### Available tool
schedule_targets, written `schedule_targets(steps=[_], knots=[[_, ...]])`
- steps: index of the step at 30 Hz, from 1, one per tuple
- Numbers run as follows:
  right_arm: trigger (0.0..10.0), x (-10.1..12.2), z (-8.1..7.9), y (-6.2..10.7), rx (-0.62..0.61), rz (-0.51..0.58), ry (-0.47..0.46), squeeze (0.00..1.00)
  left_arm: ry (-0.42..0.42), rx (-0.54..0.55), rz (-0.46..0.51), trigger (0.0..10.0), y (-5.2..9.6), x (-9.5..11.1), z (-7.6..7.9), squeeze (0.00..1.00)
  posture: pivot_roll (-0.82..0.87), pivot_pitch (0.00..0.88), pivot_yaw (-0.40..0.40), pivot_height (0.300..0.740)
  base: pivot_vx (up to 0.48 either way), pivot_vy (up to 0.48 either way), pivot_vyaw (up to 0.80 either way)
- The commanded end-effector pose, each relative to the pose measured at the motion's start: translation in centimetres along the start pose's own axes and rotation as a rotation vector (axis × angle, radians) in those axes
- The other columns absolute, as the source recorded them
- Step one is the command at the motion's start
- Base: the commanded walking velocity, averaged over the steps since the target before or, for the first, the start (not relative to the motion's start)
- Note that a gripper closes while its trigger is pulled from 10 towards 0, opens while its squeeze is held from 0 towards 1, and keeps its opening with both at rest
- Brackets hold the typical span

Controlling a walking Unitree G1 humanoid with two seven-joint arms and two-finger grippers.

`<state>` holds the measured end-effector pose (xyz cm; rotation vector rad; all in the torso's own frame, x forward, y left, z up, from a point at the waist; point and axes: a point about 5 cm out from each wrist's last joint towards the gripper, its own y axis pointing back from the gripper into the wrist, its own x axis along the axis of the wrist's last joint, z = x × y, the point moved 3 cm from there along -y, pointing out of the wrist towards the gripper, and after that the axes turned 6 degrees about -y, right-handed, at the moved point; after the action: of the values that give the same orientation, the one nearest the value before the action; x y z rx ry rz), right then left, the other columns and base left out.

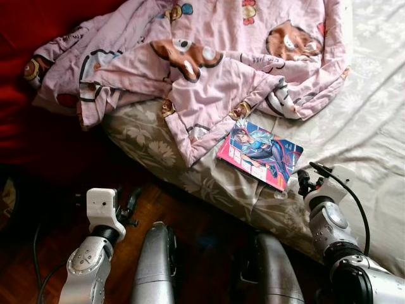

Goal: Clean up the room

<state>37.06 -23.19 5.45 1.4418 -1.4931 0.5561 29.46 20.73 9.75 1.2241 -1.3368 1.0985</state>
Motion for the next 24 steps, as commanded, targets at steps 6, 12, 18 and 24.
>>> schedule_targets(steps=[6,12,18,24], knots=[[10.0,-2.8,0.2,0.7,0.011,-0.098,-0.051,0.00,0.006,0.006,-0.053,10.0,0.8,-0.9,-0.3,0.00,0.22,0.455,0.009,0.610,0.000,0.000,0.00],[10.0,-3.0,0.0,0.7,0.006,-0.105,-0.049,0.00,0.002,0.004,-0.058,10.0,0.8,-1.0,-0.4,0.00,0.22,0.457,0.007,0.610,0.000,0.000,0.00],[10.0,-3.0,0.2,0.8,-0.010,-0.089,-0.067,0.00,-0.002,0.003,-0.063,10.0,0.7,-1.2,-0.3,0.00,0.21,0.451,0.002,0.610,0.000,0.000,0.00],[0.0,-3.7,0.4,1.0,-0.009,-0.101,-0.059,0.00,-0.004,-0.001,-0.074,10.0,1.0,-1.5,-0.1,0.00,0.22,0.455,0.002,0.610,0.000,0.000,0.00]])
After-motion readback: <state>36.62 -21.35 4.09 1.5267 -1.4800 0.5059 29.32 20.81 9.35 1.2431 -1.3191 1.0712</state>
